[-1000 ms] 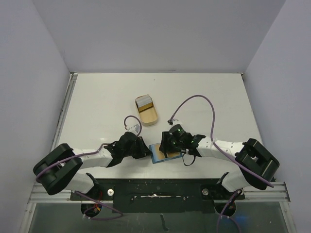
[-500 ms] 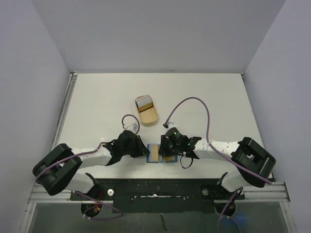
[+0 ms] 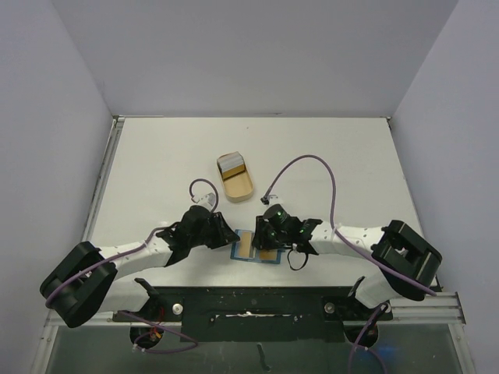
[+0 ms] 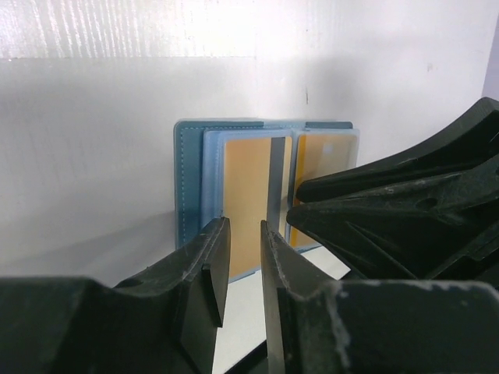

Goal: Put the credit cards into the card holder
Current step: Insert the credit card into the card holder.

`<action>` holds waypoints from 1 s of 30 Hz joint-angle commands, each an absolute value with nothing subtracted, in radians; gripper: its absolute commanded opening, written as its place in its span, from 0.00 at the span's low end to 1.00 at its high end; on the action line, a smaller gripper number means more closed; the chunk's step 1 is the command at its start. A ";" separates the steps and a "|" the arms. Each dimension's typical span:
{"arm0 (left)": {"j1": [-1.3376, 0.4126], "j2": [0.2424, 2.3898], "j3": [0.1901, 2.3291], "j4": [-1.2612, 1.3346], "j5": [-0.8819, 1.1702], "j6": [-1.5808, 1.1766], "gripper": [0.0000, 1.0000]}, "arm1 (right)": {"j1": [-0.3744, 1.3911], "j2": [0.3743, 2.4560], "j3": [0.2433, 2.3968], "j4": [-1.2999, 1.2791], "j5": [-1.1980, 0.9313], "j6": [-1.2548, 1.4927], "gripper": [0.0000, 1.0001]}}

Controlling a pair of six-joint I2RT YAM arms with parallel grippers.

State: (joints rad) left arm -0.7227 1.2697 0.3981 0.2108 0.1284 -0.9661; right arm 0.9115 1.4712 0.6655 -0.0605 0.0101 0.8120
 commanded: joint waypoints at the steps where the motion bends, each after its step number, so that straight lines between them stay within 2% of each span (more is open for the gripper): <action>1: -0.719 1.252 0.392 0.284 0.159 -0.978 0.23 | 0.923 1.459 0.720 -0.065 0.044 0.828 0.26; 10: -0.719 1.278 0.373 0.329 0.192 -0.986 0.24 | 0.931 1.496 0.735 -0.083 0.062 0.828 0.15; 16: -0.719 1.293 0.375 0.349 0.213 -0.978 0.31 | 0.955 1.547 0.752 -0.150 0.123 0.825 0.09; 30: -0.719 1.335 0.380 0.392 0.217 -0.963 0.34 | 0.975 1.544 0.722 -0.145 0.167 0.846 0.06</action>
State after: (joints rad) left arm -0.7227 1.3182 0.3653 0.3115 0.2001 -0.9833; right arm 0.9676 1.5524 0.7368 -0.1295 0.1234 0.8406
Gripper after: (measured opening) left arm 0.333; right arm 0.063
